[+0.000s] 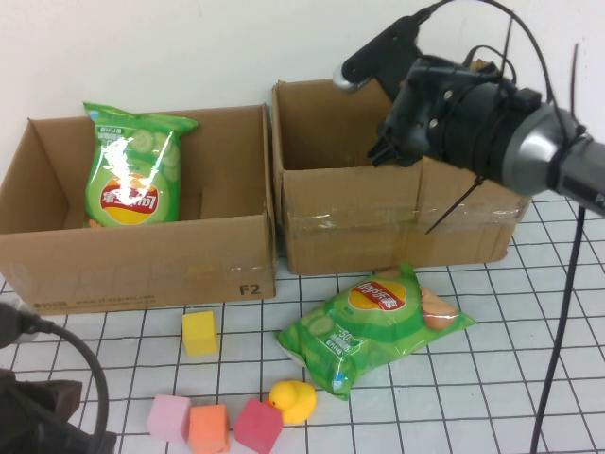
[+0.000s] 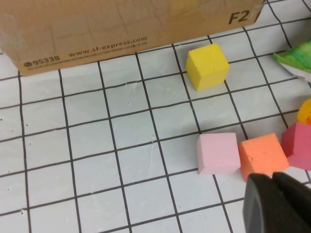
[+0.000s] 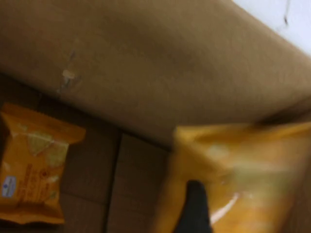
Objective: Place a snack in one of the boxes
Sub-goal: Place the biscuit in the biscuit box
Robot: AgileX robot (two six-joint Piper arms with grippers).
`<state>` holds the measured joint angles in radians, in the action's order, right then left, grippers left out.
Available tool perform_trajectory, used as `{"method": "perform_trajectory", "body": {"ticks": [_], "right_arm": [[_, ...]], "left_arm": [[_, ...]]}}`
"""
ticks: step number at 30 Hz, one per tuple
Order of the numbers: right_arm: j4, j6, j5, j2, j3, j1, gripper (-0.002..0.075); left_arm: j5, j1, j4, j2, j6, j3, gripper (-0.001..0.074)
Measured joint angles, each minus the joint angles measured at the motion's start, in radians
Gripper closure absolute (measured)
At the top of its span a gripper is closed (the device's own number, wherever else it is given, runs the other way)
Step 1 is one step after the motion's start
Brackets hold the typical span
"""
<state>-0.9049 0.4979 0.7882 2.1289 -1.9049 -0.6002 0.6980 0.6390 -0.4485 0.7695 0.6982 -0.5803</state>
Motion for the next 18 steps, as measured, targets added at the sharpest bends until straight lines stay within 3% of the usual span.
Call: {"method": "perform_trajectory", "body": {"ticks": [8, 18], "right_arm": [[0.056, 0.003, 0.018, -0.015, -0.002, 0.014, 0.0151], [0.120, -0.177, 0.072, -0.206, 0.000, 0.016, 0.0219]], "left_arm": [[0.002, 0.000, 0.020, 0.000, 0.012, 0.000, 0.0736], [-0.058, 0.000, 0.029, 0.000, 0.012, 0.000, 0.0736]]}}
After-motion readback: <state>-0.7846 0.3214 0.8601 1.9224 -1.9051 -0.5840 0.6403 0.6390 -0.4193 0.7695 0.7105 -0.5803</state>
